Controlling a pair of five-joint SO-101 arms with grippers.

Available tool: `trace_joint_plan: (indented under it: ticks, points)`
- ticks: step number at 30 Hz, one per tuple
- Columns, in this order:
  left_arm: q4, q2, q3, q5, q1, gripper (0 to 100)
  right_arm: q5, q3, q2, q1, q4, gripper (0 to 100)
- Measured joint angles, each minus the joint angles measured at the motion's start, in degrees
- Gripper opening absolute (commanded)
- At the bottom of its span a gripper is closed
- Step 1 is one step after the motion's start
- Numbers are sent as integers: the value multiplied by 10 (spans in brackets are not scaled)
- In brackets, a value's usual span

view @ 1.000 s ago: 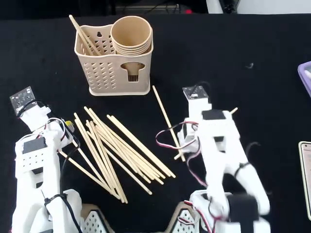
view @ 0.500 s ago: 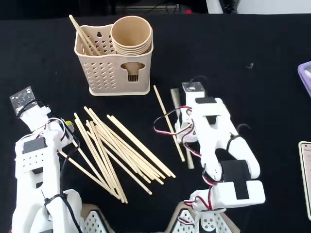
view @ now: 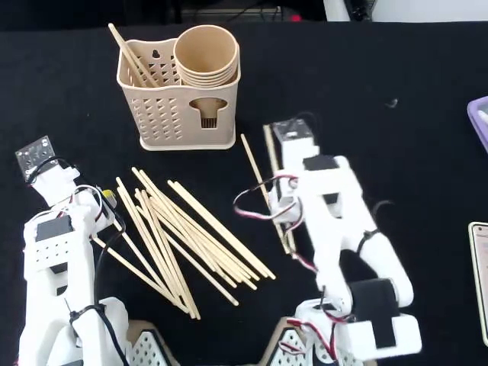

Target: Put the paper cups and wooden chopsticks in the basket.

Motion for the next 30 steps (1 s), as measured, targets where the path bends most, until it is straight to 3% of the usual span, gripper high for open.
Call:
trace_joint_plan:
  ticks: [3, 8, 24, 30]
  points:
    - [0, 0, 0, 0, 0, 216, 4, 18, -1, -36, -46, 47]
    - [0, 0, 0, 0, 0, 216, 4, 22, -1, -50, -77, 217]
    - [0, 0, 0, 0, 0, 216, 5, 36, 0, -65, -88, 181]
    - [0, 0, 0, 0, 0, 216, 5, 30, 69, -65, -134, 177]
